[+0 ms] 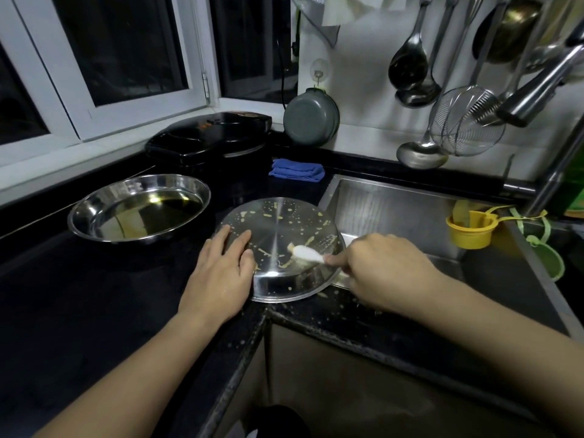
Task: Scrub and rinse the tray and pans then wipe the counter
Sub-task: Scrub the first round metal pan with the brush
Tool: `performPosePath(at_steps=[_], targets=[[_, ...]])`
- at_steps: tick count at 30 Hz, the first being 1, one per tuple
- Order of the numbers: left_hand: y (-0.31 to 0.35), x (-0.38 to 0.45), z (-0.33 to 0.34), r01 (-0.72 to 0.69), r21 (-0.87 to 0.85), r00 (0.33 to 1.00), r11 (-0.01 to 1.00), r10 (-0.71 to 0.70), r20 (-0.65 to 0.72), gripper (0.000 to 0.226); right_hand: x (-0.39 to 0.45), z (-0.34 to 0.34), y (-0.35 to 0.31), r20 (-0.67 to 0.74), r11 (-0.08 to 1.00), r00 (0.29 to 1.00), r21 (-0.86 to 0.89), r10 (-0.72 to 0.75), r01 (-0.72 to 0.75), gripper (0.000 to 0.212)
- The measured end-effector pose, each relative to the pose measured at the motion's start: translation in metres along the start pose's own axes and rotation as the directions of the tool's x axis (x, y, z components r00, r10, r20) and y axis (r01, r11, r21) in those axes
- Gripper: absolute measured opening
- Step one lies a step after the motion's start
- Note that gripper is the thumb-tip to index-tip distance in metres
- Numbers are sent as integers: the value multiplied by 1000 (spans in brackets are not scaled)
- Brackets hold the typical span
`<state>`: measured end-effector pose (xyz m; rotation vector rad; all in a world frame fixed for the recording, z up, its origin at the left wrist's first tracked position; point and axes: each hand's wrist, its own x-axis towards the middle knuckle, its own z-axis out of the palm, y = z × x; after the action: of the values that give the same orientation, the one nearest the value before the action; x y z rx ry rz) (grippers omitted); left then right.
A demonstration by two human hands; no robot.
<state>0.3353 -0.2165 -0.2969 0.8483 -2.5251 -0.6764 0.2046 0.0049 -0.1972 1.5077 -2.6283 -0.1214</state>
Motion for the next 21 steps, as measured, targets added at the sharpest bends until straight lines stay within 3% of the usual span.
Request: performPosePath(at_steps=[4,9,12,17,21], targets=[[0,-2,1,-5,6,1000,1000,5,-7,55,9,14,35,13,980,982,73,187,-187,48],[0,-1,0,-5,20,1000,1000,5,-4,55,9,35,38,4,921,970,313,244,-233,39],[2,-3,0,-8,26,1000,1000,8,-5,54,17,32,39,30,871,958,408,287,-274,15],[5,-4,-2,3,21,1000,1000,-3,9,54,49,14,40,169,868,925,321,340,-378,53],[4,-4,-5,-2,11,1000,1000,2,10,54,73,9,37,178,916,917,128,357,-381,54]])
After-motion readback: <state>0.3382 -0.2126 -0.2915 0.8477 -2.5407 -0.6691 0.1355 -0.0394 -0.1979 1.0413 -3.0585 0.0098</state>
